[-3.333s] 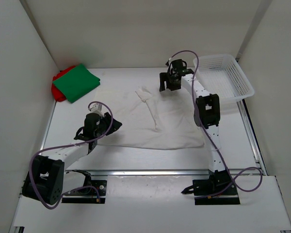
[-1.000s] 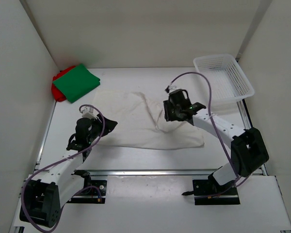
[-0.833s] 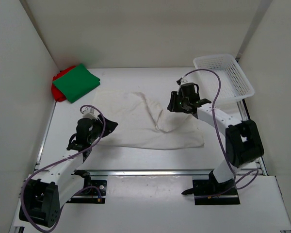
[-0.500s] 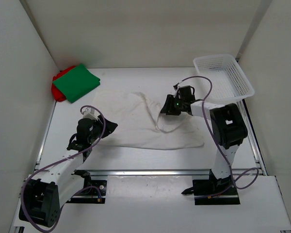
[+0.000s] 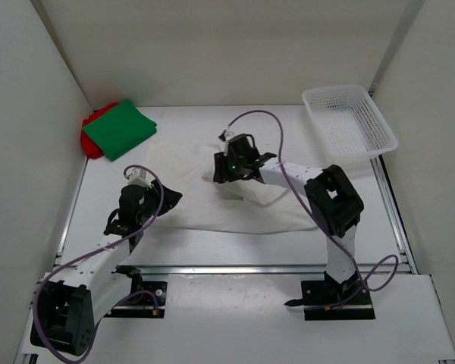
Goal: Fold and stack the t-shirts
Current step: Grap the side of the flattened tshirt furthest away from the robot with both arms
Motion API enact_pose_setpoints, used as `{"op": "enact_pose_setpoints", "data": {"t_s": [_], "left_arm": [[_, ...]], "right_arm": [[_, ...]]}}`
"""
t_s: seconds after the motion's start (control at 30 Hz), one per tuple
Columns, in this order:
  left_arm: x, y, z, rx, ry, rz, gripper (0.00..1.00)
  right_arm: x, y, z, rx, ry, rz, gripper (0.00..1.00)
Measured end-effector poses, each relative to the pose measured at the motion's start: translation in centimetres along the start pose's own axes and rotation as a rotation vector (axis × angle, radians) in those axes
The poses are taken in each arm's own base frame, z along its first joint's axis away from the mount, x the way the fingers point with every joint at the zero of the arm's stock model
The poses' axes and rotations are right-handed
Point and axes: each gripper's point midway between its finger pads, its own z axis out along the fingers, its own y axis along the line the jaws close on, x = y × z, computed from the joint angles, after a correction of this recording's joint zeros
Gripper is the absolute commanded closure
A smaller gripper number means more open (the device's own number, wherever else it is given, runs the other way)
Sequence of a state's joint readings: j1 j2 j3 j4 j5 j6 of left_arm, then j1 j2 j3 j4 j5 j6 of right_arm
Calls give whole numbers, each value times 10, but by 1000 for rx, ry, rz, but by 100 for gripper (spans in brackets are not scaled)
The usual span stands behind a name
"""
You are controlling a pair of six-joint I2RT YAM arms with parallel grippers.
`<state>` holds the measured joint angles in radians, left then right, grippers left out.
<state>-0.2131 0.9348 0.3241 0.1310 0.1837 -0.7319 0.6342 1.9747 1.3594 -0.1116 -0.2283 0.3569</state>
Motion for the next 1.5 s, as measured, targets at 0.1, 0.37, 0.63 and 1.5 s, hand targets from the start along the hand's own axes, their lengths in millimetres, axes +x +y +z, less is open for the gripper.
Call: {"op": "enact_pose_setpoints", "data": {"t_s": [0.1, 0.37, 0.63, 1.5], "left_arm": [[-7, 3, -2, -7, -23, -6, 48], [-15, 9, -4, -22, -45, -20, 47], [-15, 12, 4, -57, -9, -35, 64], [-46, 20, 44, -108, 60, -68, 83]], "right_arm": [[20, 40, 4, 51, 38, -161, 58], [37, 33, -41, 138, 55, -235, 76], [-18, -94, -61, 275, -35, 5, 60], [-15, -87, -5, -48, 25, 200, 80]]}}
